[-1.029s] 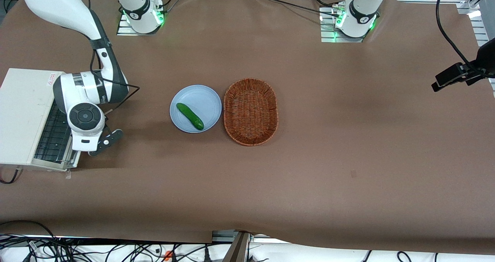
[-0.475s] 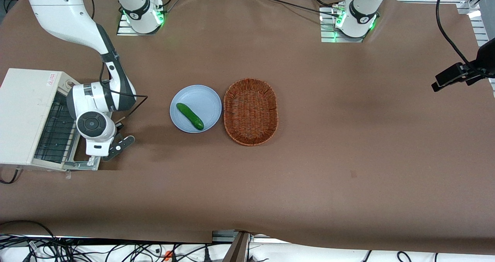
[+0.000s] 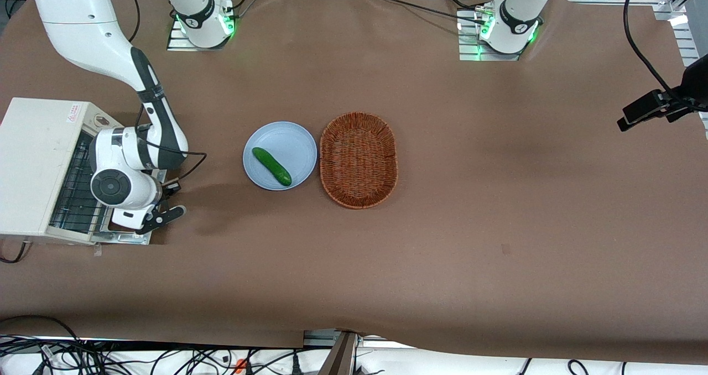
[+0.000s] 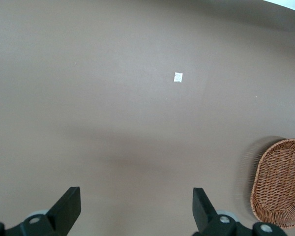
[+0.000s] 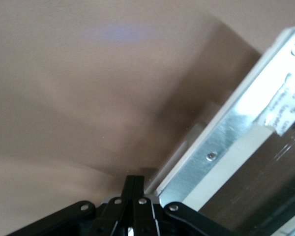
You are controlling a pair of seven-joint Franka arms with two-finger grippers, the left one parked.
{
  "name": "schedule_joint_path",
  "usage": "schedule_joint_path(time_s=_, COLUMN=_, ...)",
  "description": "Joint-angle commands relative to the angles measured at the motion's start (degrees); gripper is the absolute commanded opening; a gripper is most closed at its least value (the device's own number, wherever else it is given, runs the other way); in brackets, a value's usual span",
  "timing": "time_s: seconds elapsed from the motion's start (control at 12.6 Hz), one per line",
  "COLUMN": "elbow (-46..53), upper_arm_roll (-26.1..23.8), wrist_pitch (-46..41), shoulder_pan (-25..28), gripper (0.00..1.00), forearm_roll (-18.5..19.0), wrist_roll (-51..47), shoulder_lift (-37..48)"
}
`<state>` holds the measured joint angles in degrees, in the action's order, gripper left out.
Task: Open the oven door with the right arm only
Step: 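Pull the handle with the right gripper, swinging the door down, then push the glass door fully down with the right gripper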
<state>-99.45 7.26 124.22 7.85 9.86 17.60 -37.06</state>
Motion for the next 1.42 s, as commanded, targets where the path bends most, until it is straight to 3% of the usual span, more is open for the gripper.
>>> schedule_joint_path(time_s=0.0, elbow=-1.09, upper_arm_roll=1.45, wrist_pitch=-3.11, shoulder_pan=-0.91, gripper=0.00, forearm_roll=-3.34, wrist_roll=-5.71, shoulder_lift=0.41)
schedule_joint_path(time_s=0.4, elbow=2.50, upper_arm_roll=1.36, wrist_pitch=-11.52, shoulder_pan=0.14, gripper=0.00, forearm_roll=-13.45, wrist_roll=-16.10, shoulder_lift=0.41)
schedule_joint_path(time_s=0.71, elbow=8.65, upper_arm_roll=1.36, wrist_pitch=-19.70, shoulder_pan=0.50, gripper=0.00, forearm_roll=-14.17, wrist_roll=-16.47, shoulder_lift=0.75)
schedule_joint_path(time_s=0.79, elbow=9.97, upper_arm_roll=1.44, wrist_pitch=-21.37, shoulder_pan=0.32, gripper=0.11, forearm_roll=-14.17, wrist_roll=-15.15, shoulder_lift=1.11)
schedule_joint_path(time_s=0.87, elbow=10.85, upper_arm_roll=1.53, wrist_pitch=-22.52, shoulder_pan=0.06, gripper=0.48, forearm_roll=-14.26, wrist_roll=-13.84, shoulder_lift=1.20)
schedule_joint_path(time_s=0.95, elbow=11.03, upper_arm_roll=1.71, wrist_pitch=-22.71, shoulder_pan=-0.12, gripper=0.99, forearm_roll=-14.26, wrist_roll=-12.43, shoulder_lift=2.07)
schedule_joint_path(time_s=1.19, elbow=12.00, upper_arm_roll=2.49, wrist_pitch=-22.88, shoulder_pan=-0.47, gripper=1.00, forearm_roll=-13.99, wrist_roll=-6.11, shoulder_lift=5.93)
schedule_joint_path(time_s=1.35, elbow=16.63, upper_arm_roll=2.94, wrist_pitch=-27.51, shoulder_pan=-0.56, gripper=1.00, forearm_roll=-13.73, wrist_roll=-5.83, shoulder_lift=7.00)
